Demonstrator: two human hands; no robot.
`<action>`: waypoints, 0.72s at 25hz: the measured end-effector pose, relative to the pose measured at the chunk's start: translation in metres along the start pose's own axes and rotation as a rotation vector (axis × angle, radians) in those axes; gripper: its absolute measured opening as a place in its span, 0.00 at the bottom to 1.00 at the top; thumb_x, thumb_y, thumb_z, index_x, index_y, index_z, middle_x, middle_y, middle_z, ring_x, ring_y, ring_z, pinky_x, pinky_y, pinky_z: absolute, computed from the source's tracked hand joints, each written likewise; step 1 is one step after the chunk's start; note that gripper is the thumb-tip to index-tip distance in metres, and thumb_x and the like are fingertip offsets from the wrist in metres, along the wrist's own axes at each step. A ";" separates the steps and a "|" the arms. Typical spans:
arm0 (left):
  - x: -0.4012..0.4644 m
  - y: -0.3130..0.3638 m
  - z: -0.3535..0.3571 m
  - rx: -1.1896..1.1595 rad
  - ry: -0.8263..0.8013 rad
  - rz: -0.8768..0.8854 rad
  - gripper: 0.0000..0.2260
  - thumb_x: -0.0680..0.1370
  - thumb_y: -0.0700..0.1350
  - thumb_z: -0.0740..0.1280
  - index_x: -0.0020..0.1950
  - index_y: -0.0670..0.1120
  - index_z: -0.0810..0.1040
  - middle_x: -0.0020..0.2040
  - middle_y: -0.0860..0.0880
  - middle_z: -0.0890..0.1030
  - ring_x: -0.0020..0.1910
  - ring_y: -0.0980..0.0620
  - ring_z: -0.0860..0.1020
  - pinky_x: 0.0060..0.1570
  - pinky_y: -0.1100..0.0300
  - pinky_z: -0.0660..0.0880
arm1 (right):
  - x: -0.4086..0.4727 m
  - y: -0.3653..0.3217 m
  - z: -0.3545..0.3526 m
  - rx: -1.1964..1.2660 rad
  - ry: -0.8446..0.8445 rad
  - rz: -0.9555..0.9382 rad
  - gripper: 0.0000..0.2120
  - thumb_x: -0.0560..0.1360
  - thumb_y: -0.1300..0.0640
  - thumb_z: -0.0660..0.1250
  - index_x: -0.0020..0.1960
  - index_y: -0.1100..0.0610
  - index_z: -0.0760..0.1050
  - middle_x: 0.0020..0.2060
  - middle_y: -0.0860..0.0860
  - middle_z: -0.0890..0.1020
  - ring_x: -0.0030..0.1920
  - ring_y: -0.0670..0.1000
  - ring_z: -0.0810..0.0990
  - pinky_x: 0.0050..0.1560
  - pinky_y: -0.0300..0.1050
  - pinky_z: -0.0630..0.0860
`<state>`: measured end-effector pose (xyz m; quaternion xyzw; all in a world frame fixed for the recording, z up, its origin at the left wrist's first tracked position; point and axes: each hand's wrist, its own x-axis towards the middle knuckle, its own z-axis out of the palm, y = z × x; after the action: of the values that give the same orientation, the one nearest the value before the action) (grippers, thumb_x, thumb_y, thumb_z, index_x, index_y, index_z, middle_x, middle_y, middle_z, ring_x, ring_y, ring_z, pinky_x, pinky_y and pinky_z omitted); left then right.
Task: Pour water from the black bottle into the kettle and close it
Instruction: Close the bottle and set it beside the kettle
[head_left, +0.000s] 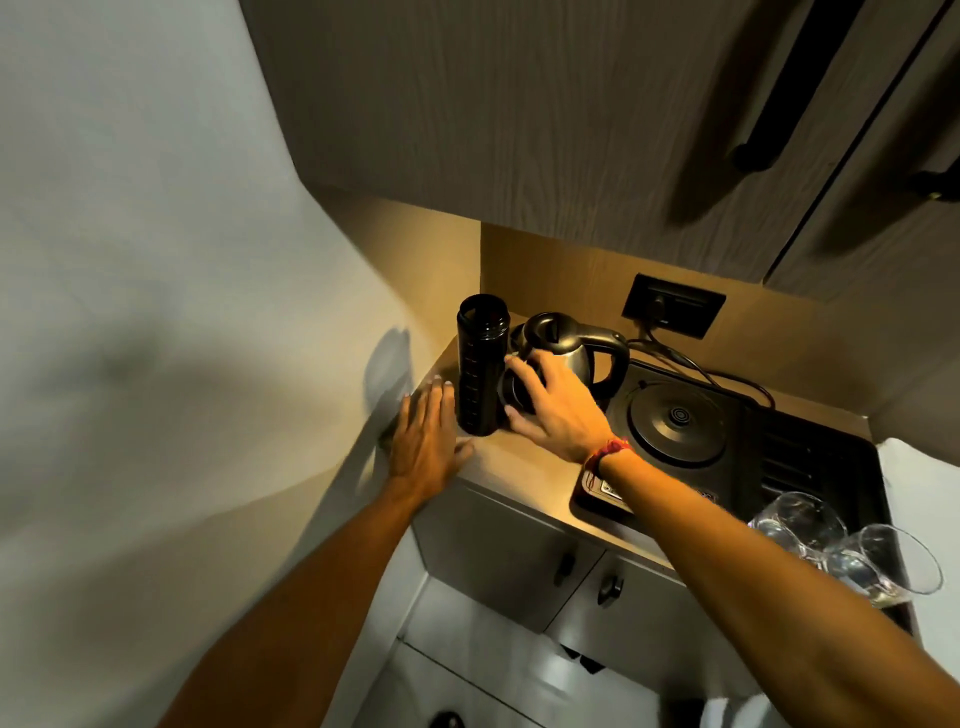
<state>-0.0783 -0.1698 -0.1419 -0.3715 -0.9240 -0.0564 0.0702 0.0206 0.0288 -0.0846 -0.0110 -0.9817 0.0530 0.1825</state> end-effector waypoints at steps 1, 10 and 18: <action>-0.001 0.000 -0.002 -0.038 0.036 0.003 0.39 0.77 0.62 0.62 0.81 0.40 0.58 0.80 0.40 0.62 0.80 0.42 0.60 0.78 0.42 0.55 | 0.014 0.001 -0.013 0.026 0.078 0.022 0.35 0.74 0.37 0.56 0.75 0.52 0.55 0.65 0.58 0.68 0.59 0.57 0.72 0.55 0.49 0.77; 0.048 0.009 -0.063 0.024 0.182 -0.090 0.42 0.78 0.70 0.50 0.82 0.41 0.54 0.81 0.41 0.60 0.80 0.42 0.61 0.76 0.40 0.60 | 0.106 -0.013 -0.061 -0.036 -0.115 -0.077 0.34 0.78 0.38 0.53 0.77 0.55 0.51 0.75 0.57 0.61 0.70 0.60 0.66 0.66 0.56 0.73; 0.044 0.010 -0.058 0.035 0.136 -0.106 0.45 0.75 0.73 0.49 0.81 0.42 0.56 0.81 0.43 0.61 0.80 0.43 0.61 0.76 0.38 0.58 | 0.112 -0.018 -0.053 -0.079 -0.098 -0.077 0.34 0.77 0.38 0.53 0.77 0.53 0.52 0.73 0.57 0.63 0.67 0.61 0.67 0.58 0.56 0.78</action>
<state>-0.0979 -0.1422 -0.0768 -0.3162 -0.9363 -0.0692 0.1360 -0.0650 0.0212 0.0061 0.0220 -0.9905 0.0078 0.1357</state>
